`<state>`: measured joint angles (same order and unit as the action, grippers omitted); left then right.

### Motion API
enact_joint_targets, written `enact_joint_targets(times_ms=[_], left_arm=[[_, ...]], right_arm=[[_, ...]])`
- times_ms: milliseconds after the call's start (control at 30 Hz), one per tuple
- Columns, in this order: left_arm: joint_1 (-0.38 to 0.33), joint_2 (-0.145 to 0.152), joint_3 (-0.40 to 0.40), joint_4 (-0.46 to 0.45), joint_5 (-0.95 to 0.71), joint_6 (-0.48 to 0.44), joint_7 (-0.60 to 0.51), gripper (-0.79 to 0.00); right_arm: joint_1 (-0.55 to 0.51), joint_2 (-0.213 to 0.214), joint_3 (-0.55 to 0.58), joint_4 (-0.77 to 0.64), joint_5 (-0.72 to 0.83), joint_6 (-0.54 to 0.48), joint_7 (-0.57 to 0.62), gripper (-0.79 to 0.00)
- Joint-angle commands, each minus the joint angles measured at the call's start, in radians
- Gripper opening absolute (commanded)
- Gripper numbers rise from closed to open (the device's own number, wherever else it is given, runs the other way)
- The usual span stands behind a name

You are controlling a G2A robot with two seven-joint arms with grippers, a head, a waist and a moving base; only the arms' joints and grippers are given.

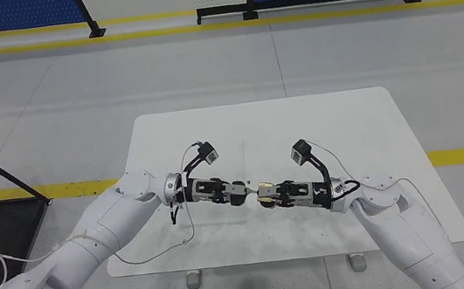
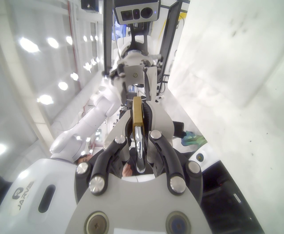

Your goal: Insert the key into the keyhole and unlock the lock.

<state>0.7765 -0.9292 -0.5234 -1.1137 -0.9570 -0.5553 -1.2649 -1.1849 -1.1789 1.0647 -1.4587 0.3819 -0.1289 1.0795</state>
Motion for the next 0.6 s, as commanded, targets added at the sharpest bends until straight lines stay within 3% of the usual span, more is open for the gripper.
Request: enact_joint_targets(times_ms=[0, 267, 567], left_arm=[[0.002, -0.005, -0.009, 0.004, 0.006, 0.007, -0.006, -0.616], [0.016, -0.023, -0.038, 0.018, 0.016, 0.032, -0.032, -0.785], [0.021, -0.048, -0.059, 0.041, 0.009, 0.09, -0.065, -0.785]], right_arm=[[0.0, 0.0, 0.0, 0.0, 0.0, 0.0, 0.0, -0.785], [0.0, 0.0, 0.0, 0.0, 0.0, 0.0, 0.0, -0.785], [0.0, 0.0, 0.0, 0.0, 0.0, 0.0, 0.0, -0.785]])
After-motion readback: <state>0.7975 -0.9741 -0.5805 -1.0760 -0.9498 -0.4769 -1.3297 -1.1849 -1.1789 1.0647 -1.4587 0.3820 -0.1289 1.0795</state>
